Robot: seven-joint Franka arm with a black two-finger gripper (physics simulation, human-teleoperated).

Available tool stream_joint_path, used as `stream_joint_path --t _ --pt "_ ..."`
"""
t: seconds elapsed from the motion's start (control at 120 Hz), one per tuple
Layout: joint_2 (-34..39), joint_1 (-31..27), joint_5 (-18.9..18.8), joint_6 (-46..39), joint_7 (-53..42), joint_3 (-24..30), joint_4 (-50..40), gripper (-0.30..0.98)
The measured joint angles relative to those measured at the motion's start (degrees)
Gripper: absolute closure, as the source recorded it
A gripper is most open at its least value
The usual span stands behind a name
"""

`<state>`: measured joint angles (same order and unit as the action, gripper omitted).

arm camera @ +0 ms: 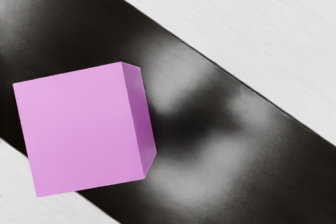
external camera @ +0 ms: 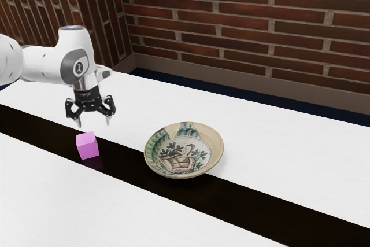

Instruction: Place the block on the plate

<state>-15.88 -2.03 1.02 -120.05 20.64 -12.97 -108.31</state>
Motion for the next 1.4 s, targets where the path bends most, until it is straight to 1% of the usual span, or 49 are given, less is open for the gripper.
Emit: stream_joint_path --t 0.058,0.133,0.35,0.625,0.875,1.142,1.275,1.4 --pt "-0.2 -3.0 -0.1 -2.2 1.6 2.0 -1.0 0.0" --pt "-0.2 -5.1 -0.1 -5.0 3.5 3.0 -2.3 0.0" --pt "-2.1 -7.3 0.7 -10.7 8.0 3.3 -3.6 0.0" --pt "-3.9 -8.1 2.2 -13.8 12.3 2.9 -4.5 0.0" --pt "-4.1 -7.9 2.0 -14.5 14.8 2.9 -6.3 0.0" --pt "-5.8 -7.4 1.5 -15.1 16.4 2.9 -6.7 0.0" --pt "-6.5 -7.4 1.5 -15.7 16.8 2.9 -6.7 0.05" --pt "-6.7 -7.4 1.5 -16.3 16.9 2.9 -6.7 0.13"
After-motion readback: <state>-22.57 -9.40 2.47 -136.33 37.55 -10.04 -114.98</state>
